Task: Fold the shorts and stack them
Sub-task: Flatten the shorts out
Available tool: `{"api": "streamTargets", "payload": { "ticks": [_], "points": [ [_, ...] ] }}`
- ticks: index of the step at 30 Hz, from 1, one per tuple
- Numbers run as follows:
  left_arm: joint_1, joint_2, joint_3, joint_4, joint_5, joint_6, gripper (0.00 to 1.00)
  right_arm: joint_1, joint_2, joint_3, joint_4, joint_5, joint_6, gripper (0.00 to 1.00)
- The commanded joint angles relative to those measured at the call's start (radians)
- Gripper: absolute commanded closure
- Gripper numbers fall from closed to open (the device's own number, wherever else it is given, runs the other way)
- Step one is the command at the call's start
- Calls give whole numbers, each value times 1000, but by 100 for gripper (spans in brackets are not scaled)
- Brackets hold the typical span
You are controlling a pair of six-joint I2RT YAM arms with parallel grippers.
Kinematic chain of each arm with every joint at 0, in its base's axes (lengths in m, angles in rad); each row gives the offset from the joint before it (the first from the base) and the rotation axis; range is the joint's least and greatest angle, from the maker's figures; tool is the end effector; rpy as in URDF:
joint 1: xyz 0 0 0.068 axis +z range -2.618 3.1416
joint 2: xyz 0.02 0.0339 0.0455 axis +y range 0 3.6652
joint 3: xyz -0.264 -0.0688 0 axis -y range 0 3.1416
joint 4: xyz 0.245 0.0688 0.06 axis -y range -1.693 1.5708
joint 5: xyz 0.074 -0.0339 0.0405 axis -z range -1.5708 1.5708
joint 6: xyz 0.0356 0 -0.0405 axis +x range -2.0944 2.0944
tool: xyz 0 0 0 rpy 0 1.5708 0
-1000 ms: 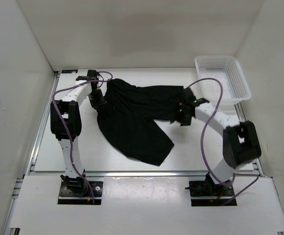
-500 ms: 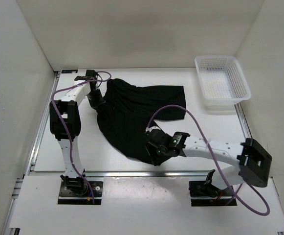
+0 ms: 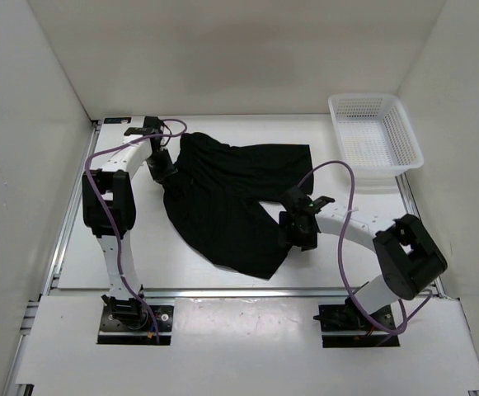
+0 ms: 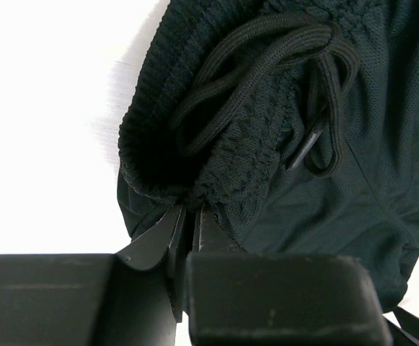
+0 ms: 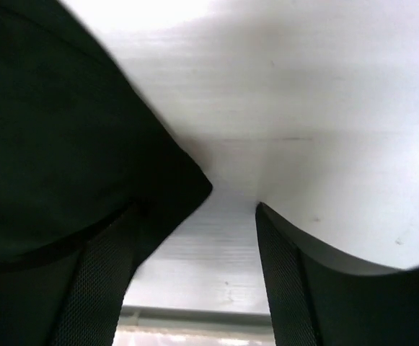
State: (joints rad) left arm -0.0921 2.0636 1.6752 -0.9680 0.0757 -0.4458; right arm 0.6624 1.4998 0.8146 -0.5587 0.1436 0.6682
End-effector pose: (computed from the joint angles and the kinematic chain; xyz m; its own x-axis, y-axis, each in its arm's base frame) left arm 0.4157 -0.0411 0.2018 -0.9243 -0.3464 -0.1601 -0.3223 0.9333 -0.1584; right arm 0.2113 0.1584 0.1648 -0.9408 0.0438 -0.3360 0.0133 0.9956 0.0926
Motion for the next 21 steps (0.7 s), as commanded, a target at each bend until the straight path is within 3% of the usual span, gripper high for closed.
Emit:
{"api": "streamTargets", "payload": {
  "ticks": [1,4,8,15,21],
  "points": [
    [3,-92,-8,6,21,-2,90,-14,62,46,69,-47,-50,30],
    [3,-92,-8,6,30,-2,90,-23,118,46,103,-47,-50,45],
    [3,-102,-17,6,30,-2,90,-59,119,37,125,19,-22,98],
    [3,-174,-80,-3,30,7,90,-236,-15,75,56,106,-83,100],
    [3,-212,-126,-12,21,-14,90,-348,202,329,0,57,-209,100]
  ]
}}
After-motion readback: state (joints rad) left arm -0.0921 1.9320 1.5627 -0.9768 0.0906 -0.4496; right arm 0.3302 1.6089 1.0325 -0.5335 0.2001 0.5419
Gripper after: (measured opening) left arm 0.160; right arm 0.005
